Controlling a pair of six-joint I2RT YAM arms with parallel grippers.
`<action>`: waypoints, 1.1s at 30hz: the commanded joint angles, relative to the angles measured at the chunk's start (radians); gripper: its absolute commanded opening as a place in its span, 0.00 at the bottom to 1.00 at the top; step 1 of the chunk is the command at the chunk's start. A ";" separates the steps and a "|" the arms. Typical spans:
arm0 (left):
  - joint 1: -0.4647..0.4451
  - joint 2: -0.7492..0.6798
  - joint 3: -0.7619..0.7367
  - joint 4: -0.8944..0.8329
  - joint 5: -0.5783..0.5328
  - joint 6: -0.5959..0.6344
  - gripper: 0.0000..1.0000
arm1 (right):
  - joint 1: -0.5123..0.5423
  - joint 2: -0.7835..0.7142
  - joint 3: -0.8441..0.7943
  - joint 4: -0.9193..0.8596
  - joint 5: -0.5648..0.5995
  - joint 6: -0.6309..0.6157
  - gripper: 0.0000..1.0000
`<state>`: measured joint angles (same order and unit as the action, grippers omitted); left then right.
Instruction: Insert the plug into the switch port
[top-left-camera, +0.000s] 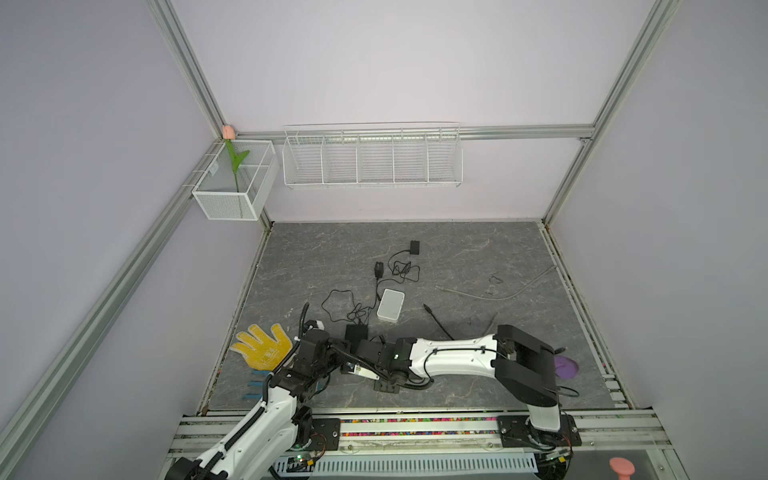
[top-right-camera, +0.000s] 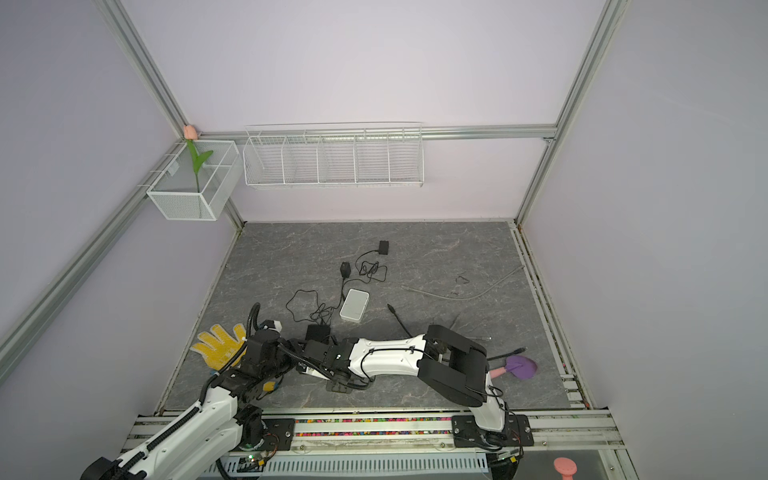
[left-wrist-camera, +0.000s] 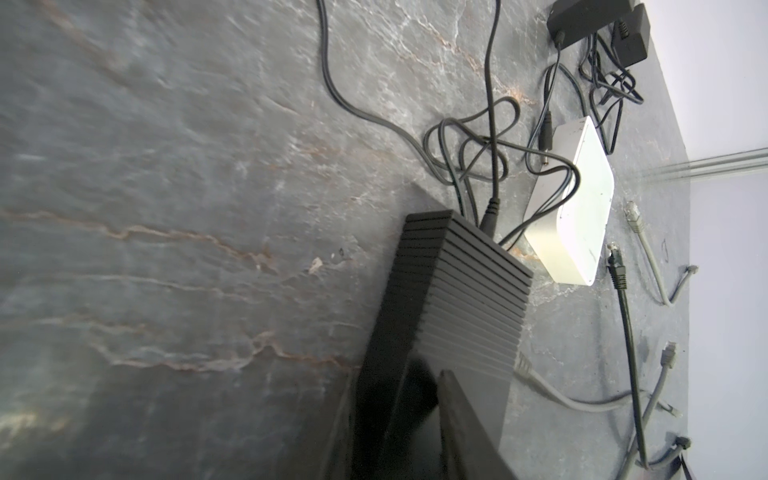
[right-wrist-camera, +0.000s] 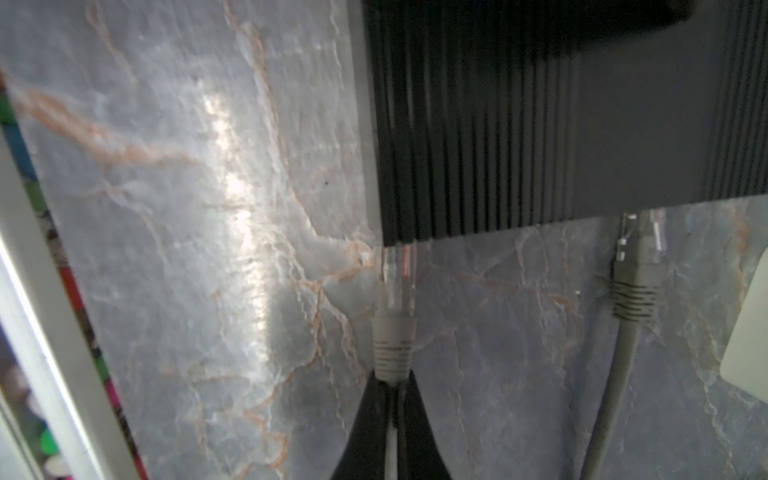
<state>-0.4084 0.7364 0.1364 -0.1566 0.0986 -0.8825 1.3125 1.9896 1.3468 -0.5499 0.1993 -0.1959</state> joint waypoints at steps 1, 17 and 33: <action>-0.016 -0.028 -0.030 -0.077 0.064 -0.005 0.32 | -0.005 0.032 0.058 0.114 -0.002 -0.016 0.07; -0.016 -0.056 -0.032 -0.107 0.060 -0.001 0.31 | -0.046 0.042 0.075 0.100 -0.011 -0.029 0.06; -0.016 -0.062 -0.033 -0.108 0.056 0.001 0.31 | -0.050 -0.019 0.020 0.076 0.011 -0.034 0.07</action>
<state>-0.4061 0.6796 0.1246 -0.2001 0.0826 -0.9047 1.2964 1.9987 1.3731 -0.5785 0.1646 -0.2596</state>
